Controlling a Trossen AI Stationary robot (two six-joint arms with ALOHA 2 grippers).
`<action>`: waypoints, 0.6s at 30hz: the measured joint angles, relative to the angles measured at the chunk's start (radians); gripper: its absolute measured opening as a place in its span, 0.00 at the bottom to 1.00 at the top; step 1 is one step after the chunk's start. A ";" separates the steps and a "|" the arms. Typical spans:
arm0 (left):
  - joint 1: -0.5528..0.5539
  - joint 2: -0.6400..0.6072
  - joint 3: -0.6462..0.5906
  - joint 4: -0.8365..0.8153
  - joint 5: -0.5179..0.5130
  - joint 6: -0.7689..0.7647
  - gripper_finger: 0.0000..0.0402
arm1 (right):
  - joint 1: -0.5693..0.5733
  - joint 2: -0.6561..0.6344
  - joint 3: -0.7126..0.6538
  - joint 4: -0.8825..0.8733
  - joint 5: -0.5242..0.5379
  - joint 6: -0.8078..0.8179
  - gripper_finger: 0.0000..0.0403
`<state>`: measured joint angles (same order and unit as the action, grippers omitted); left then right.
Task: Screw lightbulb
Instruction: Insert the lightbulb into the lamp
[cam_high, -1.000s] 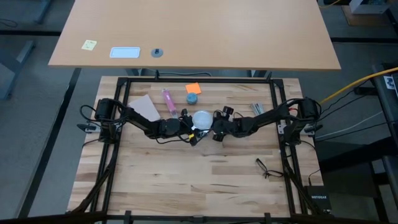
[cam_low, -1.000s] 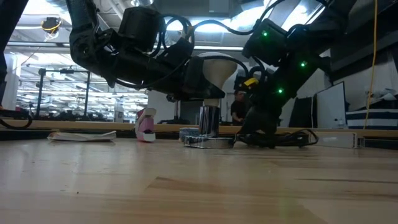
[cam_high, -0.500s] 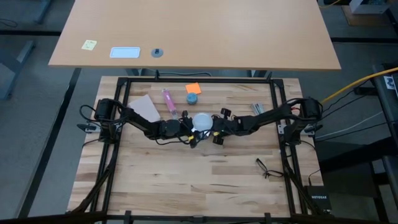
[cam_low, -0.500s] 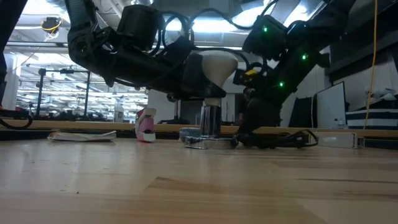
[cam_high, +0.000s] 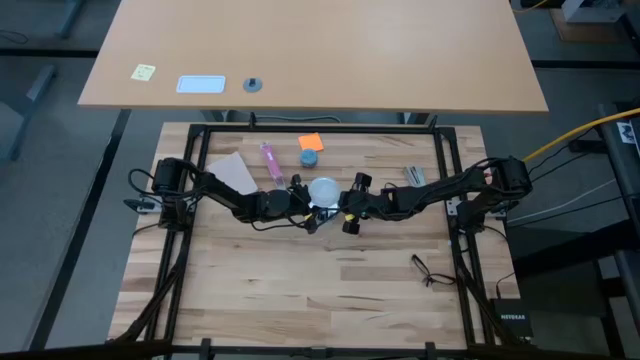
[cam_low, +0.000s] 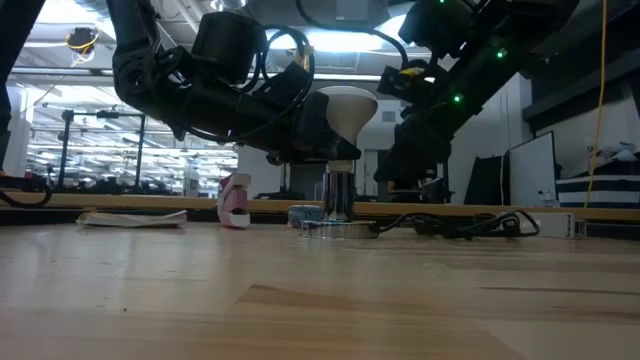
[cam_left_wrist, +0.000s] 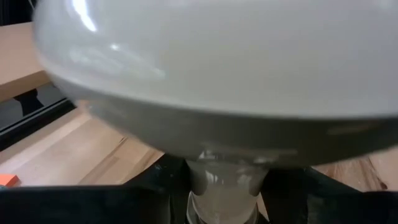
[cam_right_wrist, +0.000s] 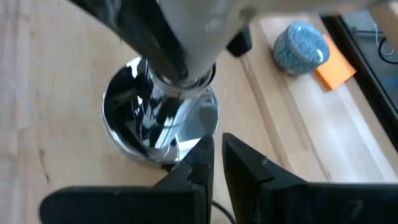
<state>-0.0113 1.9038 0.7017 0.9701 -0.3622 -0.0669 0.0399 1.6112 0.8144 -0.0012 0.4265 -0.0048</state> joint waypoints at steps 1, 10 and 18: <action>0.000 0.000 0.000 0.001 0.000 0.000 0.35 | 0.000 0.000 0.000 0.002 -0.004 0.000 0.09; 0.000 0.000 0.000 0.002 0.003 -0.002 0.35 | 0.059 0.002 0.000 0.039 -0.125 0.048 0.09; 0.000 0.000 -0.001 0.004 0.004 -0.003 0.35 | 0.120 0.013 -0.001 0.103 -0.098 0.079 0.09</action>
<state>-0.0115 1.9041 0.7010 0.9745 -0.3584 -0.0696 0.1597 1.6238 0.8139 0.1017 0.3288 0.0738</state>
